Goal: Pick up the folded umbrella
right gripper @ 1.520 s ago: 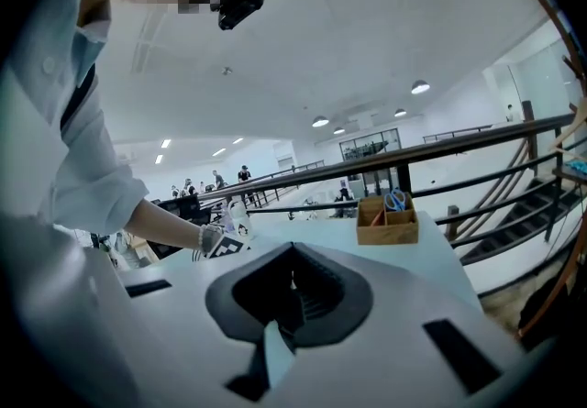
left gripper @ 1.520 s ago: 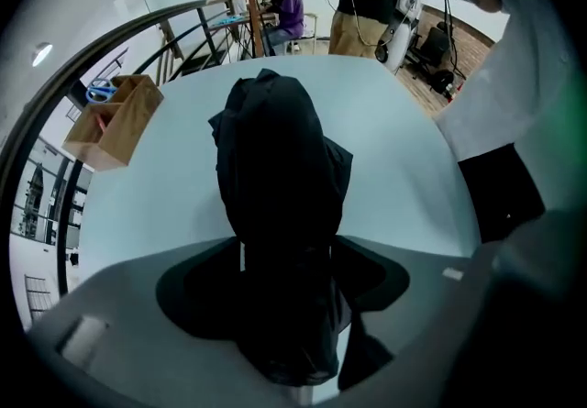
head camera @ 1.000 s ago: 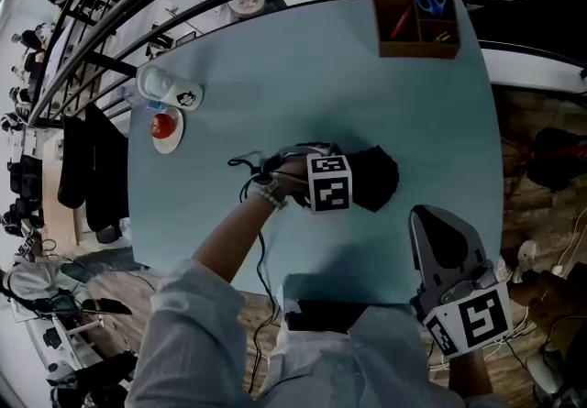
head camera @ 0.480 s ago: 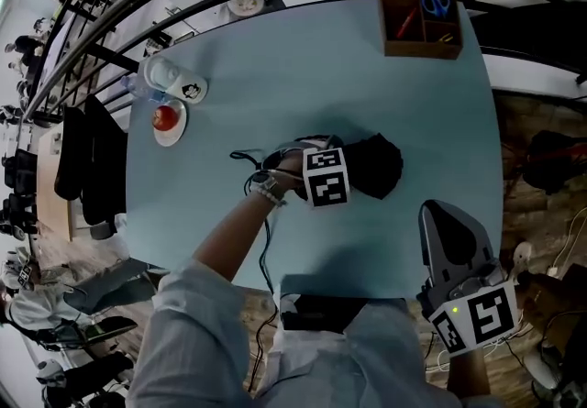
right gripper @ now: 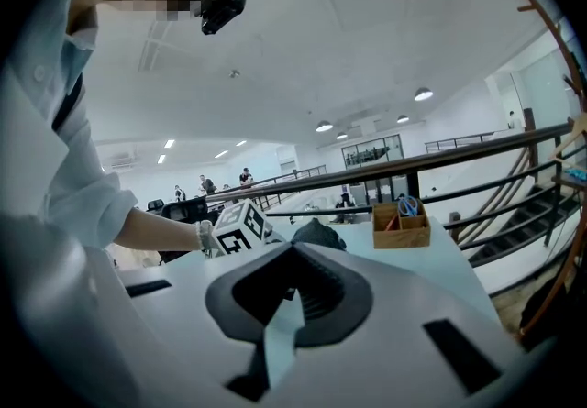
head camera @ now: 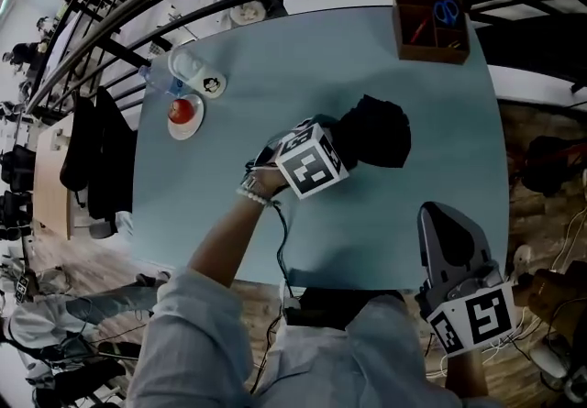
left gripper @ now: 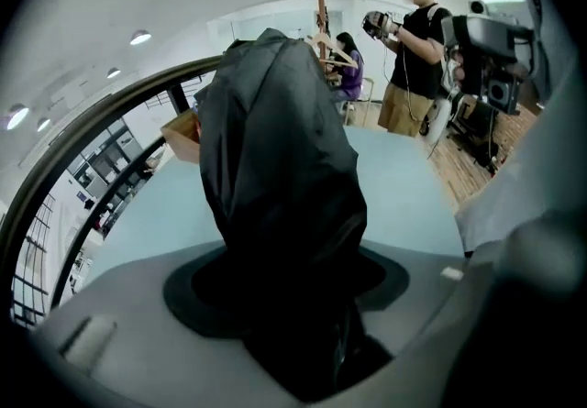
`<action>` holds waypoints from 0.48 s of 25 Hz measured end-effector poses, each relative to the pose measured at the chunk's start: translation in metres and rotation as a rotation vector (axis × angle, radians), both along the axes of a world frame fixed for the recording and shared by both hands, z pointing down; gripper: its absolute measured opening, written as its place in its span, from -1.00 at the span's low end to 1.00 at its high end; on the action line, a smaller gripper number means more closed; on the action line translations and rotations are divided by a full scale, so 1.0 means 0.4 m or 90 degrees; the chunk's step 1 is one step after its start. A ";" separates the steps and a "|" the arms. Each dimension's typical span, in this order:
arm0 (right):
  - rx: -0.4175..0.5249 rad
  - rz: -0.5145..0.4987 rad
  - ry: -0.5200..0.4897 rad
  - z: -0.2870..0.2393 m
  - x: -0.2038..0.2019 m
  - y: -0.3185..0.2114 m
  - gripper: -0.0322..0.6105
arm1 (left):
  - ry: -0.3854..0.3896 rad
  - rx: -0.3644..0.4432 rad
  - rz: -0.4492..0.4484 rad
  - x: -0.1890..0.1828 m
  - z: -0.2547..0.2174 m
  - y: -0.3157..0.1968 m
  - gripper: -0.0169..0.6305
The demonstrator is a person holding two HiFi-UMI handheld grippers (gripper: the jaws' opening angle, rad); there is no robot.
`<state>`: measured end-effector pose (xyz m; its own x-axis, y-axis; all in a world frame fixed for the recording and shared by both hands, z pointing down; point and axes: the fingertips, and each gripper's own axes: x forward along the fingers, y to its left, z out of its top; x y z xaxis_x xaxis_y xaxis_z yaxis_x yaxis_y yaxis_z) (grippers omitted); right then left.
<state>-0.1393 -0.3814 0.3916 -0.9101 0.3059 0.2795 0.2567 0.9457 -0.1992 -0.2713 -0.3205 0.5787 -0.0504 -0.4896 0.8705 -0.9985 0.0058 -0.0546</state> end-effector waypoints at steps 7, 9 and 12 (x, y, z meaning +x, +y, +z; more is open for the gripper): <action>0.014 0.029 -0.021 -0.052 -0.011 0.104 -0.90 | 0.003 0.165 -0.057 -0.018 -0.189 0.071 -0.06; 0.022 0.036 -0.028 -0.071 -0.001 0.138 -0.90 | 0.006 0.214 -0.077 -0.008 -0.248 0.105 -0.06; 0.032 0.050 -0.042 -0.096 0.010 0.171 -0.90 | 0.002 0.277 -0.095 0.009 -0.325 0.150 -0.06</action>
<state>-0.1351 -0.3130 0.3532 -0.9474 0.2205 0.2318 0.1930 0.9718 -0.1355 -0.2678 -0.2607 0.4486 -0.1455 -0.7973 0.5857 -0.9852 0.1707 -0.0123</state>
